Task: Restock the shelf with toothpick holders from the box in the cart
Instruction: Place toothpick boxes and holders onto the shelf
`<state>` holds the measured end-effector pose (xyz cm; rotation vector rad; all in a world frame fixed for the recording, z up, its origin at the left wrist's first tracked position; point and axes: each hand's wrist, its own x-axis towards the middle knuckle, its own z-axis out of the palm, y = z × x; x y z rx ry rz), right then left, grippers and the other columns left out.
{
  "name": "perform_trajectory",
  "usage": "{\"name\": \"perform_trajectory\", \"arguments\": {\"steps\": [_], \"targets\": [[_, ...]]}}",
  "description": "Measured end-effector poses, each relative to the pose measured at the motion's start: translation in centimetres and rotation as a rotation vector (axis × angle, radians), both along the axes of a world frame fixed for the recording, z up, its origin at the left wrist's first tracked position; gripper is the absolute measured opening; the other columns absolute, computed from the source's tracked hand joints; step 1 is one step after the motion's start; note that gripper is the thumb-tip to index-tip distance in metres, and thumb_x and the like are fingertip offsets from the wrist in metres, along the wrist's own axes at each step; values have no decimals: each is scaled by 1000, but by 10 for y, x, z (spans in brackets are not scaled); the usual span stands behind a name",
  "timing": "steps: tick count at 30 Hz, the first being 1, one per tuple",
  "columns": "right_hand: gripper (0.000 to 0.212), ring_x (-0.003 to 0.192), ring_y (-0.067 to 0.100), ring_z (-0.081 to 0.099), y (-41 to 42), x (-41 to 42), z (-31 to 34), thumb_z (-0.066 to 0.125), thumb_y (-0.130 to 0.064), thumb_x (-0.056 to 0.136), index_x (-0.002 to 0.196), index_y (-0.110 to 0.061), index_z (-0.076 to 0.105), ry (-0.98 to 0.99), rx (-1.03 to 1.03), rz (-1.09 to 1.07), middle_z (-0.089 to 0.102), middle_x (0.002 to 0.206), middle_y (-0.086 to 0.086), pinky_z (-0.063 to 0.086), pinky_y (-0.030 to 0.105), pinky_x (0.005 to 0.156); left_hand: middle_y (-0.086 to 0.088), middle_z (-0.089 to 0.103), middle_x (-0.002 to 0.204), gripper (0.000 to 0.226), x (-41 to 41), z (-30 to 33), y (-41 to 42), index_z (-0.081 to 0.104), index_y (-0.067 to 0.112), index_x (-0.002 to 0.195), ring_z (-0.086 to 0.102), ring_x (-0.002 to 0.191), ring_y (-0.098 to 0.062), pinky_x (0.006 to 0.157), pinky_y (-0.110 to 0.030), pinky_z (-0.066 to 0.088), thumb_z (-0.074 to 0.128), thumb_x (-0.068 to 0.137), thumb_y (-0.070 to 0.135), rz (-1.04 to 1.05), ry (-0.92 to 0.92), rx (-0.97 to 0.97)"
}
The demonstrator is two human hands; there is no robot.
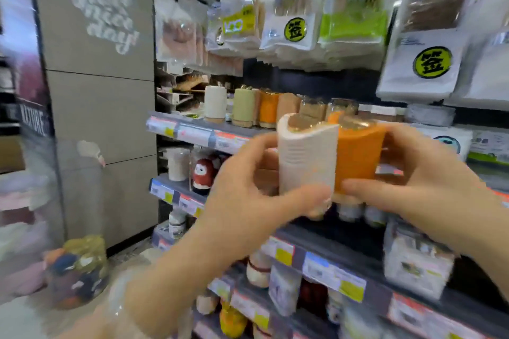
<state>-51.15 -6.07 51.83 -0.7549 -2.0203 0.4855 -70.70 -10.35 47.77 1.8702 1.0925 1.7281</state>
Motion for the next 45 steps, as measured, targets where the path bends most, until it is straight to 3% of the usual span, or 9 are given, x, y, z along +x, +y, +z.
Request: {"name": "perform_trajectory", "arguments": {"steps": [5, 13, 17, 23, 28, 31, 33, 39, 45], "targets": [[57, 93, 13, 66, 74, -87, 48, 82, -15, 60, 112, -19, 60, 57, -61, -118, 68, 104, -1, 54, 33, 85, 8, 68, 91, 51, -80, 60, 70, 60, 31, 106, 67, 81, -9, 75, -30, 56, 82, 61, 42, 182, 115, -26], [42, 83, 16, 62, 153, -154, 51, 80, -2, 69, 105, -11, 59, -26, -278, -306, 65, 94, 4, 50, 24, 68, 4, 66, 98, 46, -143, 80, 147, 59, 22, 111, 64, 87, -11, 75, -27, 52, 78, 71, 35, 204, 278, -164], [35, 84, 12, 59, 157, -159, 53, 77, -4, 74, 100, -18, 58, -73, -301, -327, 64, 94, 0, 48, 23, 73, 6, 64, 98, 36, -152, 74, 162, 56, 26, 103, 60, 86, -5, 65, -17, 48, 77, 73, 30, 146, 251, -169], [30, 92, 17, 58, 168, -167, 53, 79, -15, 74, 98, -17, 59, -149, -300, -455, 59, 88, -3, 50, 34, 86, 4, 65, 102, 50, -147, 73, 171, 60, 19, 112, 63, 90, -12, 77, -31, 53, 79, 68, 35, 173, 240, -168], [38, 76, 15, 49, 175, -178, 50, 81, -28, 71, 72, -22, 44, -194, -262, -579, 47, 74, -5, 44, 28, 69, 4, 64, 103, 55, -138, 73, 170, 59, 19, 115, 61, 89, -11, 77, -34, 53, 79, 67, 36, 192, 243, -158], [37, 87, 15, 52, 163, -171, 54, 79, -32, 73, 99, -17, 57, -319, -173, -604, 52, 88, -3, 44, 28, 76, 6, 64, 100, 52, -136, 70, 167, 59, 20, 113, 60, 88, -9, 74, -31, 53, 79, 67, 36, 200, 241, -137], [49, 94, 18, 56, 149, -159, 58, 76, -30, 77, 117, -9, 58, -362, -118, -624, 59, 99, 4, 45, 28, 81, 11, 61, 99, 48, -137, 68, 165, 57, 23, 110, 57, 87, -4, 68, -20, 48, 78, 69, 35, 202, 256, -118], [10, 93, 13, 62, 128, -119, 54, 71, -22, 83, 92, -20, 68, -322, -163, -570, 66, 91, -6, 50, 32, 89, 11, 62, 95, 41, -126, 69, 175, 58, 23, 104, 57, 86, -4, 68, -21, 47, 79, 70, 34, 190, 210, -125], [17, 91, 14, 63, 134, -120, 53, 71, -8, 81, 91, -22, 66, -228, -235, -373, 68, 93, -1, 52, 31, 87, 14, 62, 92, 44, -99, 67, 179, 60, 26, 103, 57, 84, -3, 69, -22, 47, 80, 66, 38, 219, 226, -76]]}}
